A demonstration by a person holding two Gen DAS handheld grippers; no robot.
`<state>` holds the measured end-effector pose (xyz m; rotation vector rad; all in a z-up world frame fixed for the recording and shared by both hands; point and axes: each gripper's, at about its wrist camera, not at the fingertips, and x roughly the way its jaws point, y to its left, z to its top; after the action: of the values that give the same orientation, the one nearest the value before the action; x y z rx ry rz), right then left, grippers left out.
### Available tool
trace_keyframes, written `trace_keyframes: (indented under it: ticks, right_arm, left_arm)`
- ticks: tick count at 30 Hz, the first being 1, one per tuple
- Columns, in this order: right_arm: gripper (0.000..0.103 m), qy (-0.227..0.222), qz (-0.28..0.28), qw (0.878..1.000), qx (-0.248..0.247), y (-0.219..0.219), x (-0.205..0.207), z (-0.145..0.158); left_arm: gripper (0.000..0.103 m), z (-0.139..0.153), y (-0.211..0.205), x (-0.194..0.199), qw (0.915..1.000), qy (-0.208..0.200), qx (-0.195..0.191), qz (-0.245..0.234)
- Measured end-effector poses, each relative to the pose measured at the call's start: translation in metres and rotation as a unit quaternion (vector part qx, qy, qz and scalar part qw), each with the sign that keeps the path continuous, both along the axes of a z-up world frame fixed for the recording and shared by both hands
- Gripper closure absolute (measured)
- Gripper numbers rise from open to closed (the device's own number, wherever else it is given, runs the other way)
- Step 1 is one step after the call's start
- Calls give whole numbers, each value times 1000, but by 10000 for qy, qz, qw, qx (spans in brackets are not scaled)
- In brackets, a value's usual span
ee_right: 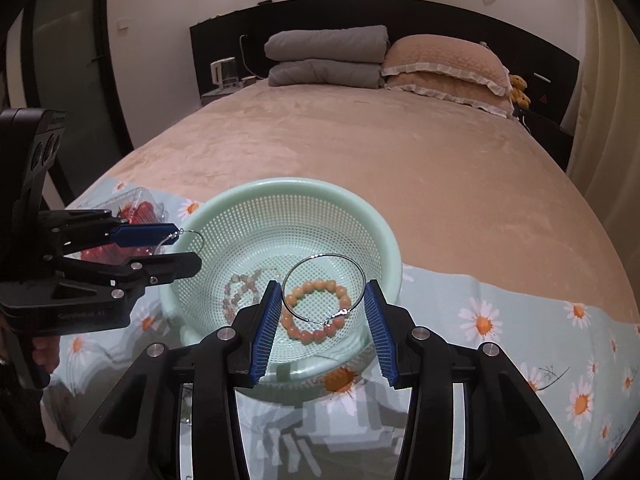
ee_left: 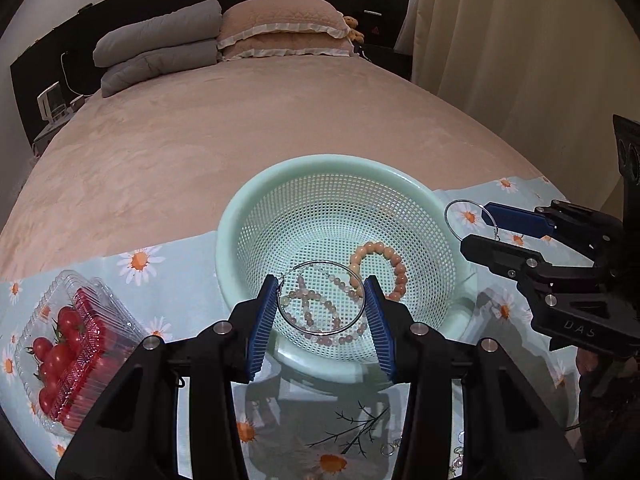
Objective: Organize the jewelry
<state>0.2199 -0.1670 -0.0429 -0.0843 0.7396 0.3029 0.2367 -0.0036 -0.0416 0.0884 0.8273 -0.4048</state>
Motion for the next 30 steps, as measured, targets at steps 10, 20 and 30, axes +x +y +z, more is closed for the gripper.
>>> trace_keyframes:
  ticks: [10,20,30]
  right_arm:
    - [17,-29,-555,9975,428,-26,-1,-3]
    - [16,-50,-612,9977,302,-27,-38,6]
    - [16,185,-20,9998,-9,-20,-83,-28]
  left_arm:
    - [6,9,23,-5,9978,-183,29,639]
    - [6,2,52,-34,9952,-10,352,912]
    - [6,-36,58,-79,9957,297,580,655]
